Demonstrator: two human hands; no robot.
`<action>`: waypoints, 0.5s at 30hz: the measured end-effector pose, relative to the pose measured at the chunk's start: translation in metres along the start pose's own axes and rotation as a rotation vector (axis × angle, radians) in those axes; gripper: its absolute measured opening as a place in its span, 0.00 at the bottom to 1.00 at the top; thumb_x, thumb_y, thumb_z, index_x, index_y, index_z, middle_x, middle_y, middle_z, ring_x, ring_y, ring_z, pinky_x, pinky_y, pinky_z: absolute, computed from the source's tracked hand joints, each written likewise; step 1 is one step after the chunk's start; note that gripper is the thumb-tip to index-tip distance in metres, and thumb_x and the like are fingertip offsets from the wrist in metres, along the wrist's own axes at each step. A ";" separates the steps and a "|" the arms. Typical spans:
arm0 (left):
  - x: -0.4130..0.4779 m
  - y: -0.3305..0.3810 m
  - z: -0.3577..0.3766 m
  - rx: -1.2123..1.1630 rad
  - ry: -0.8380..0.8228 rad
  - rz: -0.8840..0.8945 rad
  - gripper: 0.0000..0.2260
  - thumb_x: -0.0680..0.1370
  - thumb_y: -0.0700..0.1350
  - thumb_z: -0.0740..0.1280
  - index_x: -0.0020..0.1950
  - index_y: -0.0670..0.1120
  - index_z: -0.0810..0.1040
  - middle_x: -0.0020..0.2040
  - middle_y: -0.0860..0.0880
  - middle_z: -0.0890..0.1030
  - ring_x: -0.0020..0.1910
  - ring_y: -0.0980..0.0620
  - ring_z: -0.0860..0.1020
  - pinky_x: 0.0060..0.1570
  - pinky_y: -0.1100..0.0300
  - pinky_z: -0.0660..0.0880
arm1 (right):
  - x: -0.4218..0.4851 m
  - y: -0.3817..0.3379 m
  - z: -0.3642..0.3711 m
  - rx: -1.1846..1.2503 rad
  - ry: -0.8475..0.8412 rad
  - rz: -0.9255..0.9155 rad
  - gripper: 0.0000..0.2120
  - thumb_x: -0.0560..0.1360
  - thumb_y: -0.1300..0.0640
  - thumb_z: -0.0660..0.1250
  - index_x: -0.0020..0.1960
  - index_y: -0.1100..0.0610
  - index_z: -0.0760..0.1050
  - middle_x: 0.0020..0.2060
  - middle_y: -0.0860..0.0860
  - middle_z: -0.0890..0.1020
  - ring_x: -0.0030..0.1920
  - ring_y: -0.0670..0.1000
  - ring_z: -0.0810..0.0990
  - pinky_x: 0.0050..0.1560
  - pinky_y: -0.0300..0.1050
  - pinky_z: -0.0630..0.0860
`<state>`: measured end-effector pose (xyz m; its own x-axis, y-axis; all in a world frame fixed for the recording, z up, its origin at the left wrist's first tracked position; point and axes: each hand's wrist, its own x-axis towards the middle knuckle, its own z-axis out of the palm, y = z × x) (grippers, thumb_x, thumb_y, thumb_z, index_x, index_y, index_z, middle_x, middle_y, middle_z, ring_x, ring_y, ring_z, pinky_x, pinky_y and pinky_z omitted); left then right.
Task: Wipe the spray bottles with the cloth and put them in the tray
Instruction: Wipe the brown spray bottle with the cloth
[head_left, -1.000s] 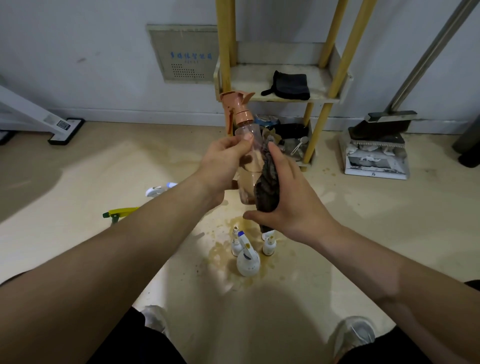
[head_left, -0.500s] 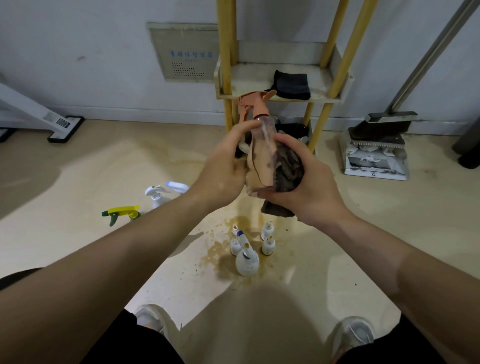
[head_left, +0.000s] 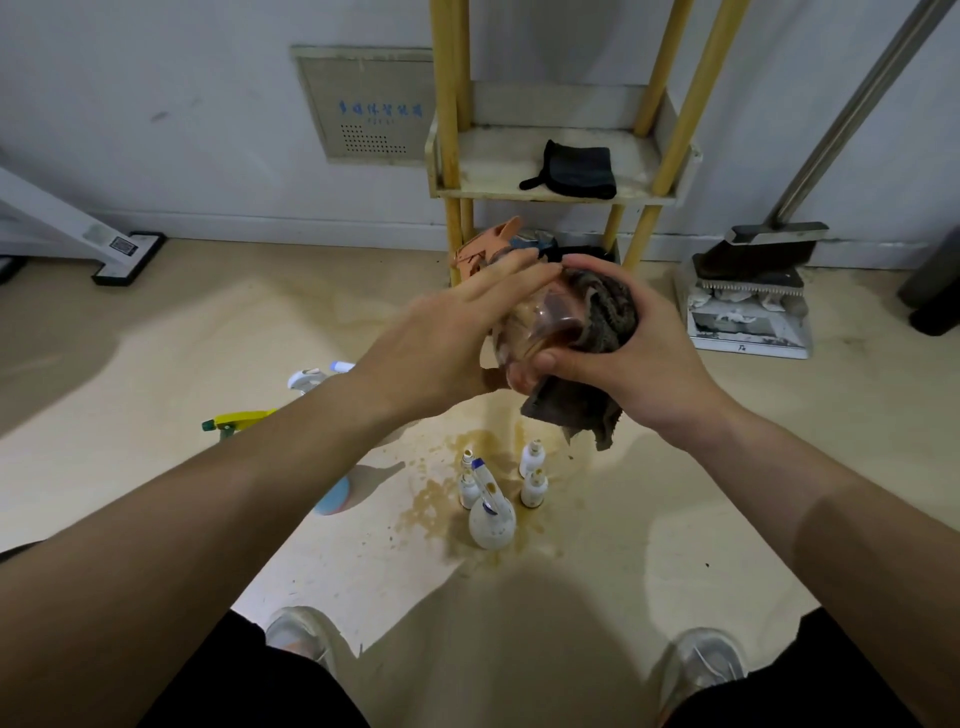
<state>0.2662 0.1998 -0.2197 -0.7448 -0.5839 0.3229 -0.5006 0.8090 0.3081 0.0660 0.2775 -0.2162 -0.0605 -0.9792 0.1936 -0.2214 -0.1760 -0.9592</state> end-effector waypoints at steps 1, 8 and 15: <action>0.000 -0.001 -0.001 0.062 0.026 0.022 0.41 0.70 0.61 0.74 0.80 0.57 0.60 0.80 0.54 0.63 0.70 0.49 0.72 0.59 0.49 0.77 | 0.000 0.000 -0.001 0.024 0.002 0.005 0.40 0.60 0.55 0.81 0.70 0.53 0.73 0.61 0.46 0.80 0.62 0.42 0.79 0.62 0.38 0.76; 0.004 -0.008 -0.001 -0.036 0.016 0.071 0.41 0.69 0.63 0.74 0.78 0.54 0.63 0.75 0.52 0.69 0.73 0.49 0.68 0.70 0.54 0.68 | 0.001 0.005 0.003 0.124 0.012 0.006 0.33 0.67 0.60 0.78 0.69 0.58 0.72 0.63 0.51 0.81 0.64 0.48 0.79 0.64 0.46 0.77; 0.006 0.002 0.001 -0.204 -0.039 -0.012 0.41 0.66 0.60 0.75 0.75 0.51 0.64 0.65 0.54 0.76 0.57 0.59 0.74 0.53 0.72 0.69 | 0.003 0.008 0.007 0.140 0.031 0.010 0.28 0.69 0.63 0.77 0.67 0.58 0.73 0.60 0.51 0.82 0.61 0.48 0.81 0.60 0.44 0.78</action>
<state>0.2606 0.1981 -0.2179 -0.7579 -0.5870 0.2847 -0.4125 0.7692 0.4880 0.0706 0.2730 -0.2244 -0.0922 -0.9778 0.1881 -0.0824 -0.1807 -0.9801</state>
